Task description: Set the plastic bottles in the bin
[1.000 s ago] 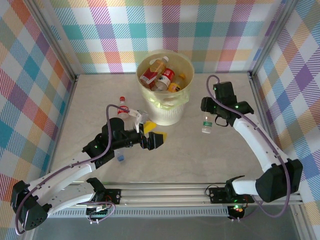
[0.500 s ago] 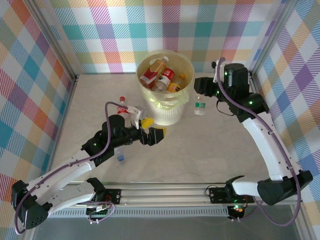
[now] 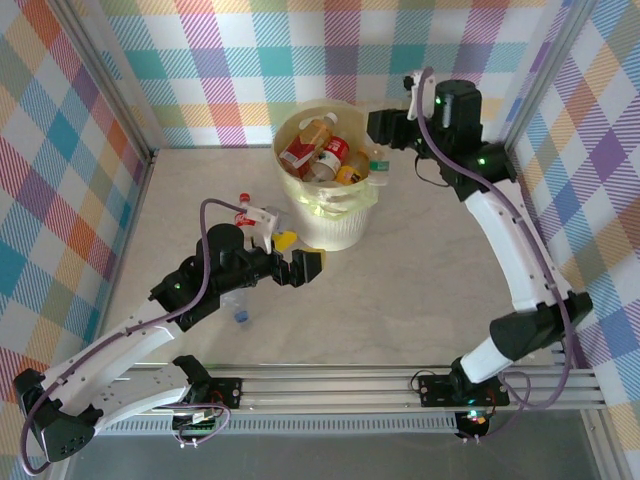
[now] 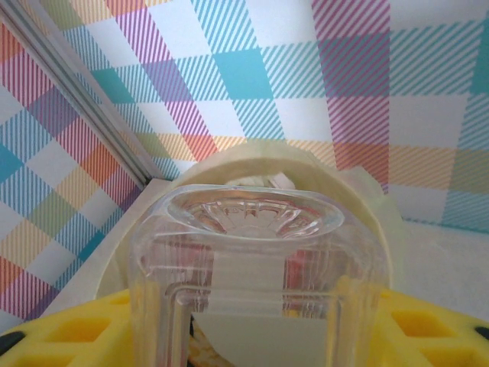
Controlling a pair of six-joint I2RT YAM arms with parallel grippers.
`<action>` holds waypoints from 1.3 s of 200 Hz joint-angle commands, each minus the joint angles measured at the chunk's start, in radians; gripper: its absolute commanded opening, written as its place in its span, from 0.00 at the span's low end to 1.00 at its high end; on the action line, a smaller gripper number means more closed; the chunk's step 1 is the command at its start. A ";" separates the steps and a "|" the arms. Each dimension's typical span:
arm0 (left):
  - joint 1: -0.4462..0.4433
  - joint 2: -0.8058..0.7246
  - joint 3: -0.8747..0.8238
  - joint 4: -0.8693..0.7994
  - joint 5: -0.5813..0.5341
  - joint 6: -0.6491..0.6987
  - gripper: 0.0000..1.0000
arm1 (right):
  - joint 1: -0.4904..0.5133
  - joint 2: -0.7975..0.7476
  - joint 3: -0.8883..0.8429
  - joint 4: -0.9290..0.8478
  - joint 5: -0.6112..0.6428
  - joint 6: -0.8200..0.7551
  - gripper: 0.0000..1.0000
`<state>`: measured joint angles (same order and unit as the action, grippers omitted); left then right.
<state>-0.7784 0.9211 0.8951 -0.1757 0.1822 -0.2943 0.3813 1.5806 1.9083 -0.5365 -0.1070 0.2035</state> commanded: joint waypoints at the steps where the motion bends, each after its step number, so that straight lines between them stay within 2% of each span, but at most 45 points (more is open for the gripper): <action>1: -0.012 0.000 0.034 -0.049 -0.017 0.023 1.00 | 0.008 0.063 0.101 0.036 -0.029 -0.042 0.57; 49: -0.012 0.003 0.063 -0.131 -0.047 0.045 1.00 | 0.011 0.228 0.247 -0.003 -0.099 -0.150 0.56; 78: -0.012 0.002 0.073 -0.168 -0.065 0.053 1.00 | 0.011 0.299 0.318 -0.078 -0.100 -0.199 0.56; 147: -0.012 0.024 0.079 -0.185 -0.073 0.063 1.00 | 0.011 0.396 0.347 -0.151 -0.101 -0.242 0.58; 166: -0.012 0.032 0.087 -0.201 -0.079 0.066 1.00 | 0.011 0.400 0.339 -0.154 -0.079 -0.233 0.61; 214: -0.012 0.034 0.098 -0.242 -0.137 0.087 1.00 | 0.013 0.375 0.325 -0.152 -0.042 -0.218 0.80; 260: -0.012 0.021 0.086 -0.248 -0.194 0.077 1.00 | 0.013 0.319 0.315 -0.156 -0.039 -0.214 0.82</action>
<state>-0.7784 0.9562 0.9672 -0.3988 0.0425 -0.2264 0.3870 1.9789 2.2189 -0.6914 -0.1509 -0.0124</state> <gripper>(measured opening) 0.997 0.818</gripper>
